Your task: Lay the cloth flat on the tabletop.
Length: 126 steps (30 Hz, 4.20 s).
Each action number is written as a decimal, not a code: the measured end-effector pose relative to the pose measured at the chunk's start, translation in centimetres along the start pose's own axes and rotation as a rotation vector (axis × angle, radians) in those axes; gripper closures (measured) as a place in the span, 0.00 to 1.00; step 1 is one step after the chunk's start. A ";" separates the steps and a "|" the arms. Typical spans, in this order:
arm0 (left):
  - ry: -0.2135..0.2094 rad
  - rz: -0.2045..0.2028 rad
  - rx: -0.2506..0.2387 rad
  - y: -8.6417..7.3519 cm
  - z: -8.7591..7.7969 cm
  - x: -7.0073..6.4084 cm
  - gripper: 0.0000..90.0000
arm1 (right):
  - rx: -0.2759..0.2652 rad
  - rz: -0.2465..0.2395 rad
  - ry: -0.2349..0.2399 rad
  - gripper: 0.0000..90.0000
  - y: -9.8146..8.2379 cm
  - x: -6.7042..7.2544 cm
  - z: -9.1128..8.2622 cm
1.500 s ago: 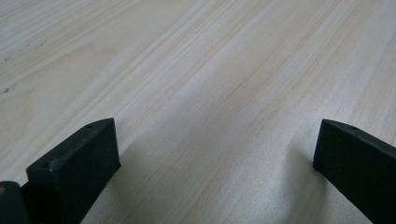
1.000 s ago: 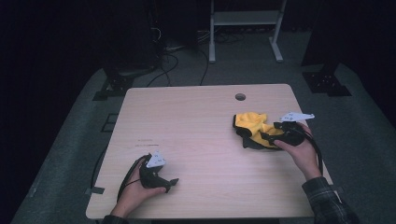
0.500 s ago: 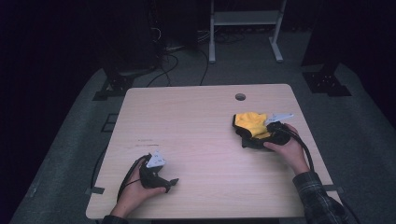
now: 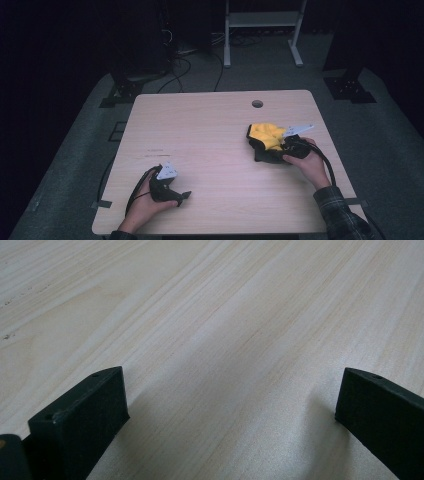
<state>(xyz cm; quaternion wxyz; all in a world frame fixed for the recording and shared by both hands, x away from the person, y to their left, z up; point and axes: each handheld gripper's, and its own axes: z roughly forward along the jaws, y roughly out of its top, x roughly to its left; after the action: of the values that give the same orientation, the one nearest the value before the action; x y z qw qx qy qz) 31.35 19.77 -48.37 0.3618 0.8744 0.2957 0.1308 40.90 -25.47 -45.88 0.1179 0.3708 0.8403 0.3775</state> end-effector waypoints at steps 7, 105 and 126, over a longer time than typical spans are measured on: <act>0.000 0.000 0.000 0.0 0.0 0.0 0.00 | -0.030 -0.062 0.116 0.72 0.9 2.6 -0.2; -0.103 0.015 -0.093 9.5 5.3 -0.3 0.97 | -0.360 -0.197 0.304 0.90 5.8 12.0 -9.2; -0.157 -0.053 -0.298 9.2 -4.3 -0.2 0.97 | -0.208 -0.054 0.161 0.89 4.7 7.6 -6.5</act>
<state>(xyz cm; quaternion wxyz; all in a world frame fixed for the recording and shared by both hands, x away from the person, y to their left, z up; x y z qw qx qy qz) 33.19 16.84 -38.81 0.5130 0.8103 0.2669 0.0948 34.99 -21.57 -37.38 0.0982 0.3022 0.8132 0.4876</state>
